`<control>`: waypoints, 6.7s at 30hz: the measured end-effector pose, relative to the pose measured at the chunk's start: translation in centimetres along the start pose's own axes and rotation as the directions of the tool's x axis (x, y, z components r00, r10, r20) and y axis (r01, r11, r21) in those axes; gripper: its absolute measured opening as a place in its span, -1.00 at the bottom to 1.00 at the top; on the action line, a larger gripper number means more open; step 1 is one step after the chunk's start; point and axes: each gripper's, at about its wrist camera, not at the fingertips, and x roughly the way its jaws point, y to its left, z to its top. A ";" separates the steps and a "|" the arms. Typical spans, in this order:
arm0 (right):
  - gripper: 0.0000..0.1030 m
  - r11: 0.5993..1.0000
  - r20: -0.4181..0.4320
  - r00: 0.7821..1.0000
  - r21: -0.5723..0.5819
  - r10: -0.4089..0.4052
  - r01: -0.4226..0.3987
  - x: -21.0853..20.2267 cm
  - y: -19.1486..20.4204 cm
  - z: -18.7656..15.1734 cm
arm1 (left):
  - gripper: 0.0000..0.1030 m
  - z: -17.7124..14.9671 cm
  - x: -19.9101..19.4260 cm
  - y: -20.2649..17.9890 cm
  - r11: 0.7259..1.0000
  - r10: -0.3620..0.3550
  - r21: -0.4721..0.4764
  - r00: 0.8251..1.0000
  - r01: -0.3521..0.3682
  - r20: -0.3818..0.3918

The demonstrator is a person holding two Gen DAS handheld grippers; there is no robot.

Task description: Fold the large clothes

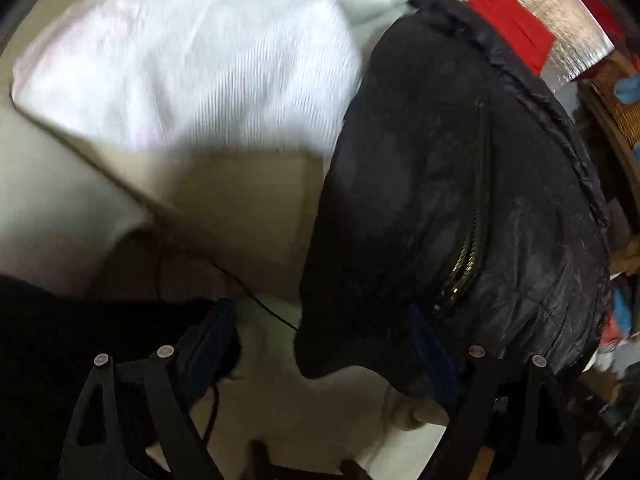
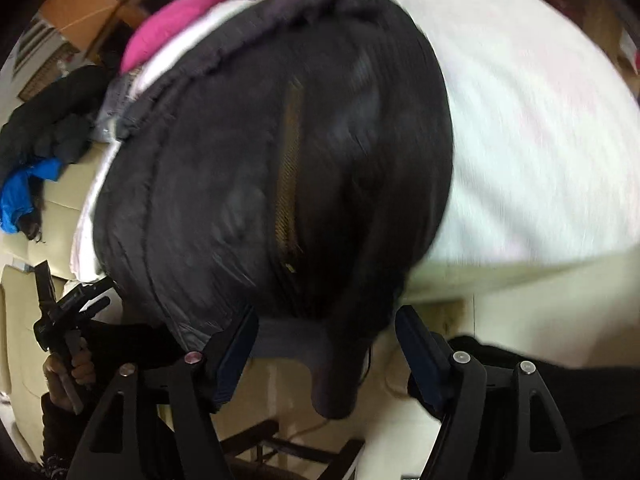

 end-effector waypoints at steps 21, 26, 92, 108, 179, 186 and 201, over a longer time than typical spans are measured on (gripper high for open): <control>0.32 0.999 -0.107 0.994 -0.043 -0.037 0.033 6.9 0.0 -0.8 | 0.69 -4.8 -0.3 0.3 0.996 -0.078 0.040 0.997 0.077 0.022; 0.30 0.997 -0.102 0.994 -0.057 -0.050 0.044 6.6 0.3 -1.2 | 0.73 -4.6 1.4 -0.9 0.996 -0.068 0.056 0.998 0.068 0.005; -0.76 0.974 0.335 0.916 -0.105 0.223 -0.199 -3.5 6.5 15.0 | 0.81 -4.7 -1.2 -0.1 0.772 -0.623 -0.281 0.768 0.571 -0.150; -0.76 0.958 0.485 0.826 -0.156 0.286 -0.240 -8.7 6.2 14.7 | -0.69 5.0 -11.1 -10.5 0.763 -0.636 0.186 0.770 0.619 0.044; -0.67 0.957 0.546 0.833 0.278 -0.087 -0.082 5.4 -4.1 43.3 | -0.67 40.6 12.6 -24.7 0.889 -0.457 -0.003 0.888 0.457 -0.051; 0.70 0.879 0.605 0.795 0.361 0.035 -0.313 4.5 -7.6 41.6 | 0.81 36.7 5.7 -21.4 0.869 -0.489 0.015 0.855 0.494 0.171; 0.66 0.985 0.468 0.882 0.172 -0.056 -0.029 -1.4 -1.1 35.5 | 0.77 25.2 0.4 -9.5 0.988 -0.075 -0.113 0.959 0.109 0.273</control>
